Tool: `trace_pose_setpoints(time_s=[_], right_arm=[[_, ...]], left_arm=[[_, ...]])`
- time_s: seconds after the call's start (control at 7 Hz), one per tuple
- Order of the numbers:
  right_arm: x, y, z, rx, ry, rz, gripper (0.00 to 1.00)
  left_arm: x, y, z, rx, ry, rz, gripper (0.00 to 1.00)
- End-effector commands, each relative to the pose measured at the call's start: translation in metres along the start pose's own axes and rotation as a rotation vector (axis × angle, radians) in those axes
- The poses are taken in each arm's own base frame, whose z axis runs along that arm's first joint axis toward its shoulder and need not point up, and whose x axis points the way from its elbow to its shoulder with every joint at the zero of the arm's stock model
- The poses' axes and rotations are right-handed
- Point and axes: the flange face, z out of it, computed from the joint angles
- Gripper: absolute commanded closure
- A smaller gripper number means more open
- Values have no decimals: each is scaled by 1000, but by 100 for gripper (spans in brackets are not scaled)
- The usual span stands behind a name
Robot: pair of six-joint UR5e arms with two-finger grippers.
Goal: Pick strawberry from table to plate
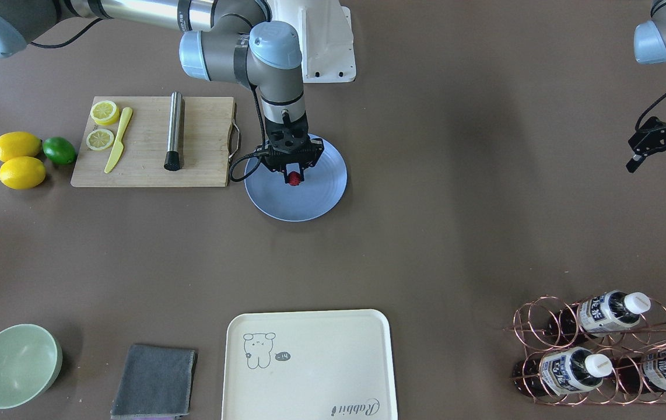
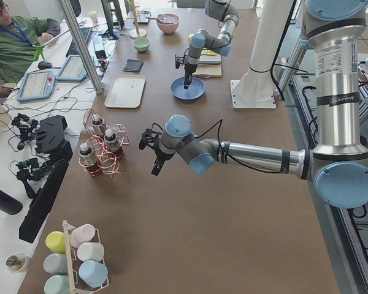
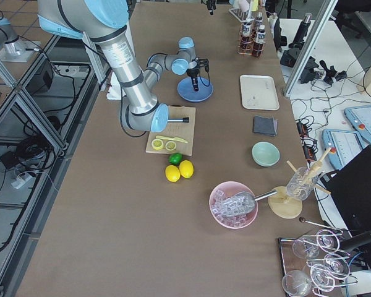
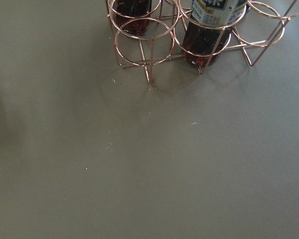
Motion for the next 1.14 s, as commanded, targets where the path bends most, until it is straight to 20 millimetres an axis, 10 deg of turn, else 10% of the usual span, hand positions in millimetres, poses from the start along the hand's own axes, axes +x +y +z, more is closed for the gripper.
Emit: trace_pose_setpoints(time_s=[0.0, 0.29, 0.57, 1.0], right_arm=[[2, 2, 7, -3, 11, 4, 1], [1, -3, 1, 9, -23, 55, 0], [32, -49, -35, -26, -68, 101, 0], [216, -125, -72, -85, 10, 15, 0]], left_arm=[[1, -4, -1, -1, 0, -3, 2], [2, -9, -1, -3, -2, -7, 2], [2, -9, -2, -8, -6, -11, 2], [-49, -9, -25, -89, -103, 78, 2]])
